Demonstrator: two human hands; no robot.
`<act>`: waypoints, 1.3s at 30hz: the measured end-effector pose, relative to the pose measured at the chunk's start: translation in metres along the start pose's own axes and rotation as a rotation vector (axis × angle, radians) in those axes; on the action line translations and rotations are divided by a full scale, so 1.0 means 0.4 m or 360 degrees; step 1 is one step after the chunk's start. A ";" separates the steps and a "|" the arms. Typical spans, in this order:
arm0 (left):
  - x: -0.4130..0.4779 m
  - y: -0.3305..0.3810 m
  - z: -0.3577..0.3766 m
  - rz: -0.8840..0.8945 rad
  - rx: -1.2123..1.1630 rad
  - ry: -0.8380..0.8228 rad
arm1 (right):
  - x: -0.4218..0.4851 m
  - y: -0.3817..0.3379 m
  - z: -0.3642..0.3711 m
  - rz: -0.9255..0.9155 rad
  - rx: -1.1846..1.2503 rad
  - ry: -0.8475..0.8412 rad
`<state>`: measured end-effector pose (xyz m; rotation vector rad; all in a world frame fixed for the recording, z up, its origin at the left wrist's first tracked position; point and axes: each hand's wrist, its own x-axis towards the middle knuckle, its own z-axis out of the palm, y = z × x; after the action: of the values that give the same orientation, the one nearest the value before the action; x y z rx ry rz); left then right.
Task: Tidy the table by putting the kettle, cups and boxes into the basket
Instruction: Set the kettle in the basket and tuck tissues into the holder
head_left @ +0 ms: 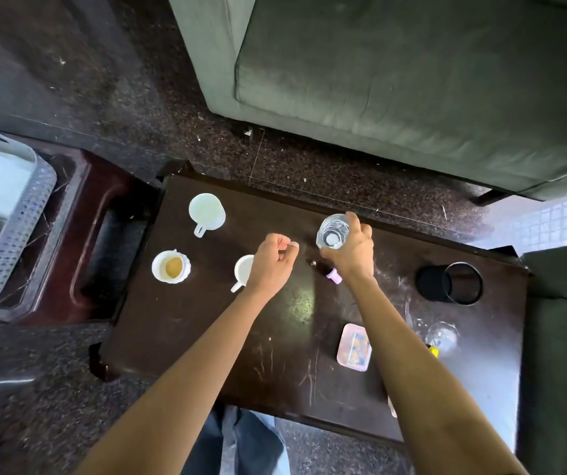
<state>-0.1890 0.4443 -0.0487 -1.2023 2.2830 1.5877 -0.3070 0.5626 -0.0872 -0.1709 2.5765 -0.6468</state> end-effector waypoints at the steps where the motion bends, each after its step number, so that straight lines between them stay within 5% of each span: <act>1: 0.006 0.000 0.000 0.0001 0.0003 0.0006 | 0.006 0.003 0.005 -0.0008 -0.0004 -0.0008; 9: 0.010 -0.018 -0.008 -0.0023 0.0060 0.0072 | 0.016 0.007 0.027 -0.0046 -0.0078 -0.0030; 16: 0.000 -0.020 -0.075 -0.0112 -0.0152 0.0056 | -0.008 -0.039 0.016 -0.0015 -0.0515 -0.0023; 22: 0.005 -0.049 -0.235 -0.0073 -0.0298 0.0227 | -0.099 -0.224 0.054 -0.0774 -0.0229 0.0371; 30: -0.004 -0.168 -0.537 -0.0193 -0.0616 0.0709 | -0.196 -0.561 0.212 -0.1209 0.0067 0.0011; 39: -0.010 -0.298 -0.832 -0.0244 -0.0765 0.1058 | -0.280 -0.925 0.402 -0.1519 -0.0155 -0.0349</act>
<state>0.0018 0.1531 0.0134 -2.2520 2.0795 1.9574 -0.1299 0.1957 0.0101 -1.4601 2.2008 -0.7456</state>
